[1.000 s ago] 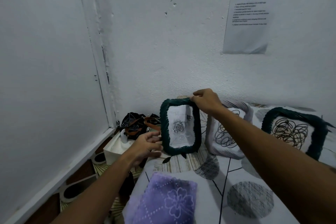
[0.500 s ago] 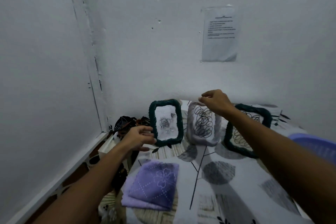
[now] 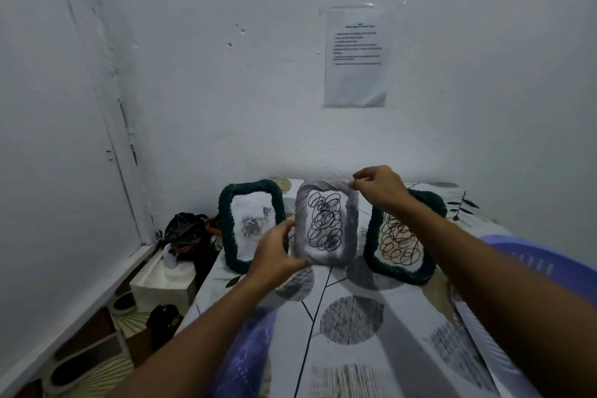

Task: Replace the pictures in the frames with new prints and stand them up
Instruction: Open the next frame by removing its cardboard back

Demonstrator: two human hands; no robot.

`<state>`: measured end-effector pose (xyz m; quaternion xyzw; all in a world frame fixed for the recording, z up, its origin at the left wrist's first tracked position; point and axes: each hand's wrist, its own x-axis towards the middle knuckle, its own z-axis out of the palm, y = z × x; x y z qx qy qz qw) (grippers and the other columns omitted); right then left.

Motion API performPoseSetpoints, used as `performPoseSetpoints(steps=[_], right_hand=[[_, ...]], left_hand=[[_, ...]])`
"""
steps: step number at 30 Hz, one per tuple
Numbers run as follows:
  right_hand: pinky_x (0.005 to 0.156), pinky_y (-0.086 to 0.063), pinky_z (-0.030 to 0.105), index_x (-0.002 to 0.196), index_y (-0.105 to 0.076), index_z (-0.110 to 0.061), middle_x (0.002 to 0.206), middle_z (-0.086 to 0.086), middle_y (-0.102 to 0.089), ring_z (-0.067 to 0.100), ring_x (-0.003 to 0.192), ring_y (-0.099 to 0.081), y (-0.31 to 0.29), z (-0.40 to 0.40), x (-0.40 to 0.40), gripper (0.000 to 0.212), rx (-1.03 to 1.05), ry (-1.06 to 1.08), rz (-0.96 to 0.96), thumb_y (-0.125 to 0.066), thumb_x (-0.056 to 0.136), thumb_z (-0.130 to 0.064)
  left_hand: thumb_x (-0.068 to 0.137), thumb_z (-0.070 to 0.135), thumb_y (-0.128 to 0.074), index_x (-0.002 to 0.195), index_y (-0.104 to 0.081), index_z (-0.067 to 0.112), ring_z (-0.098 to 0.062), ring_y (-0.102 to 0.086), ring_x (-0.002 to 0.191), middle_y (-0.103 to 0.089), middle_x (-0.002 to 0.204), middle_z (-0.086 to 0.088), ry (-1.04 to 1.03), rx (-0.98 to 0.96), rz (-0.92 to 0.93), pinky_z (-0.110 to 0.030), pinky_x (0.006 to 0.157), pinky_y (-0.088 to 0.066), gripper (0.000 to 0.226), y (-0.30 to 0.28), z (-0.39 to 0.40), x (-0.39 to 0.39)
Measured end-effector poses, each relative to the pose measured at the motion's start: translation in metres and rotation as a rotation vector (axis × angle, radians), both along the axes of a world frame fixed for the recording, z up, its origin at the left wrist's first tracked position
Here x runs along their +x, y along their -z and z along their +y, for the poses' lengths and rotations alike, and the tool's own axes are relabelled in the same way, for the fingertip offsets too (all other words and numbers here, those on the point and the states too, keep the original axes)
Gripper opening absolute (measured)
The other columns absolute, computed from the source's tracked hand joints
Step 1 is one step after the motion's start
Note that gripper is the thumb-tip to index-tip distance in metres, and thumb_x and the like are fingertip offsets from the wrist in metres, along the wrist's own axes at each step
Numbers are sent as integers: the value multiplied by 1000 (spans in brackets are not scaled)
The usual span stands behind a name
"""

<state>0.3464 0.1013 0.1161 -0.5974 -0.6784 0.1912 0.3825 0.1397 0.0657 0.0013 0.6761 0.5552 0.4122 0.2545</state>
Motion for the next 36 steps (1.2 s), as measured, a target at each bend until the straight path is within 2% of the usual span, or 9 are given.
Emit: performPoseSetpoints(steps=[3,5,8,15,19,23,26,29,36], right_hand=[[85,-40,26,127,-60,-5,125,16,-62,23,106,-58,4,21,-1,39,-4,-28,-6,-62,90,-16],[83,-42,27,129,-58,-7,127,17,-60,24,106,-57,6,34,-2,40,-6,-46,-11,-62,89,-14],[86,-43,31,131,-57,-12,132,17,-55,29,119,-53,10,55,-2,44,-19,-64,-34,-62,88,-15],[92,-44,31,131,-56,-13,133,16,-55,29,120,-53,19,89,-2,39,-52,-68,-64,-58,92,-15],[94,-50,38,126,-61,-8,127,17,-59,29,113,-57,24,97,1,34,-123,-66,-35,-57,92,-10],[67,-54,32,117,-64,-5,107,17,-63,26,92,-60,29,97,4,26,-207,-88,93,-58,92,-6],[59,-50,28,109,-66,-7,93,12,-63,20,80,-58,31,97,6,20,-234,-111,181,-58,92,-3],[60,-48,28,101,-66,-9,84,9,-59,17,71,-54,33,99,7,16,-261,-119,261,-58,90,0],[64,-48,31,103,-65,-7,83,8,-60,19,75,-54,34,99,8,17,-303,-141,343,-55,91,2]], left_hand=[[58,31,-90,142,-39,15,-17,-45,126,-47,137,0,-26,84,92,-35,104,-45,100,13,13,10],[55,35,-91,144,-35,18,-13,-39,126,-43,138,2,-55,98,86,-34,106,-41,106,20,16,17],[59,28,-90,145,-28,22,-3,-28,120,-34,134,10,-121,84,9,-26,100,-34,106,36,14,28],[58,38,-90,149,-21,17,-17,-26,137,-28,147,1,-266,62,-39,-34,112,-31,116,64,26,46],[55,37,-90,143,-32,17,-17,-37,127,-38,135,2,-293,60,-60,-38,107,-39,108,71,35,48],[55,36,-90,137,-41,20,-16,-47,118,-45,126,5,-326,52,-86,-41,99,-48,97,78,39,51],[61,29,-89,138,-42,17,-18,-48,120,-47,129,3,-357,52,-97,-42,100,-47,91,81,43,54],[62,25,-89,137,-44,17,-19,-49,120,-49,128,2,-386,39,-98,-43,99,-48,87,83,46,56],[66,19,-86,133,-47,15,-15,-52,113,-50,125,3,-409,53,-69,-32,95,-49,77,83,46,55]])
